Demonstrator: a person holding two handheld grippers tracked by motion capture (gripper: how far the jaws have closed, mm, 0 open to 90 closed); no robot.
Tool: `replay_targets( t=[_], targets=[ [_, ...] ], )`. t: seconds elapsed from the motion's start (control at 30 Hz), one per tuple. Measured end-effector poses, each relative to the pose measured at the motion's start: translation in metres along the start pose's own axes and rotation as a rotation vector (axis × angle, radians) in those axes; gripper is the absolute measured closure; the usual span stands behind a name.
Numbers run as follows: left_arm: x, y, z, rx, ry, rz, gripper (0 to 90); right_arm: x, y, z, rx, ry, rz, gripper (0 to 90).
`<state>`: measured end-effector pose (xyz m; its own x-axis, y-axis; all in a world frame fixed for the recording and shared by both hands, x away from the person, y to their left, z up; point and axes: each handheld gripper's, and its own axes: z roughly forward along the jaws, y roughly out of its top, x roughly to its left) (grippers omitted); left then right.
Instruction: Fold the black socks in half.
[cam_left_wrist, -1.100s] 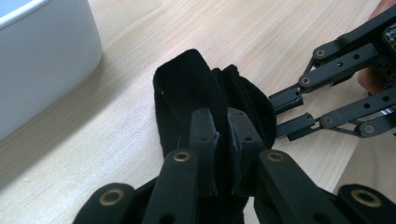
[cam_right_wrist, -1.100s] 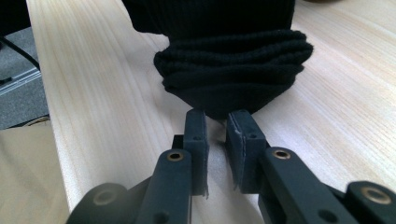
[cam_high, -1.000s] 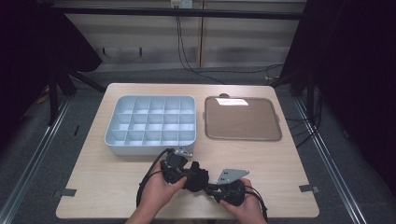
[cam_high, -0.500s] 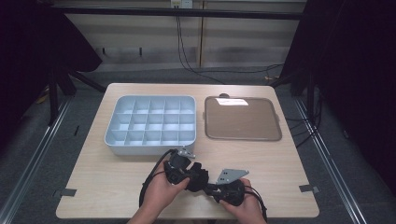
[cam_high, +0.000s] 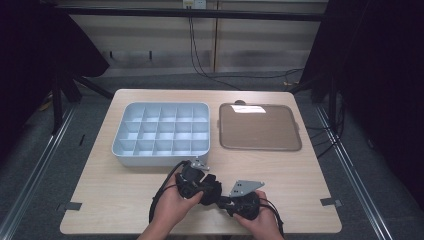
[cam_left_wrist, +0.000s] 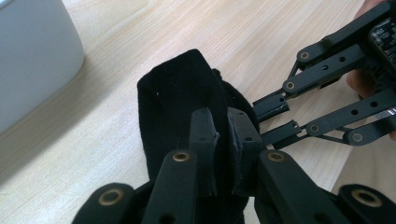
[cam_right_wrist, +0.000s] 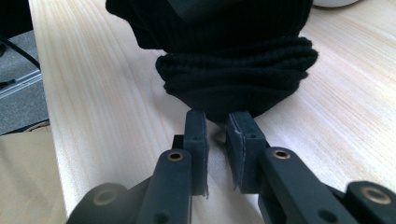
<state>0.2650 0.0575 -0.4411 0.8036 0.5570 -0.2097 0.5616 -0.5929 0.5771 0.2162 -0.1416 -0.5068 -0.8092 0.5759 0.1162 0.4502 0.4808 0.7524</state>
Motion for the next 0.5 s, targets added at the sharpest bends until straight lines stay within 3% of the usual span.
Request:
replay_targets(
  t=[0.5],
  targets=[
    [0.0027,-0.0064,-0.0076,-0.009,0.016,-0.021,81.7,0.0039,0.0058,0.0079,0.0,0.014,-0.022,78.3]
  ],
)
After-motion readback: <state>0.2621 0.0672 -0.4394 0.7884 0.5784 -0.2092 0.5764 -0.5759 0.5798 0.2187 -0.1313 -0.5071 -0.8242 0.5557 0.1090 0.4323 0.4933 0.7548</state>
